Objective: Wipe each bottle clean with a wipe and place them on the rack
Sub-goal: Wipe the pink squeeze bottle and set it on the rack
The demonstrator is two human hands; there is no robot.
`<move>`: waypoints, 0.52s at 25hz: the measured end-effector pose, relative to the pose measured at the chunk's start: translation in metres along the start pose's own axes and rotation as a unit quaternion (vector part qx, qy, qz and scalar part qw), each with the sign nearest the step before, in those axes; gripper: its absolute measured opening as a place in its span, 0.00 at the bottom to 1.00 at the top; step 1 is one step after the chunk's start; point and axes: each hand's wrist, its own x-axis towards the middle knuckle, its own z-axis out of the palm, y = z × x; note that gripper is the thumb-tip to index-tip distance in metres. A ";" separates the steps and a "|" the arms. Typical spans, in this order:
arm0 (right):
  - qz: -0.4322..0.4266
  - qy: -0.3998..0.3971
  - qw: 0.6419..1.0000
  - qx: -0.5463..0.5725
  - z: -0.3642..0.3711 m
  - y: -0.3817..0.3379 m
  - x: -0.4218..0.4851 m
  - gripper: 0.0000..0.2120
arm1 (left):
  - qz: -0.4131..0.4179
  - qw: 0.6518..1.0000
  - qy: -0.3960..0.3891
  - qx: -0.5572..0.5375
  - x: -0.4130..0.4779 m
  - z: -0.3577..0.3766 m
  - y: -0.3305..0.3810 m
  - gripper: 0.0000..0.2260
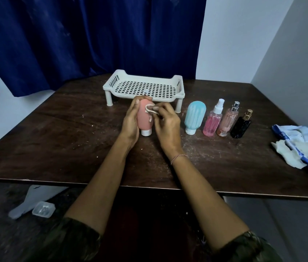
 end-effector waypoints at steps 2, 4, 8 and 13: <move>-0.029 -0.036 0.999 -0.007 0.002 0.002 -0.001 0.09 | -0.004 1.000 0.011 -0.007 0.001 -0.001 -0.001 0.14; -0.058 -0.072 0.995 -0.027 0.006 0.004 -0.002 0.09 | -0.002 1.000 0.018 -0.015 0.004 -0.005 -0.003 0.14; -0.094 -0.116 0.986 -0.078 0.010 0.004 -0.004 0.10 | -0.007 0.998 0.049 -0.042 0.009 -0.012 -0.004 0.14; -0.101 -0.154 0.979 -0.090 0.008 0.000 -0.009 0.09 | 0.004 0.997 0.078 0.004 0.011 -0.013 -0.004 0.15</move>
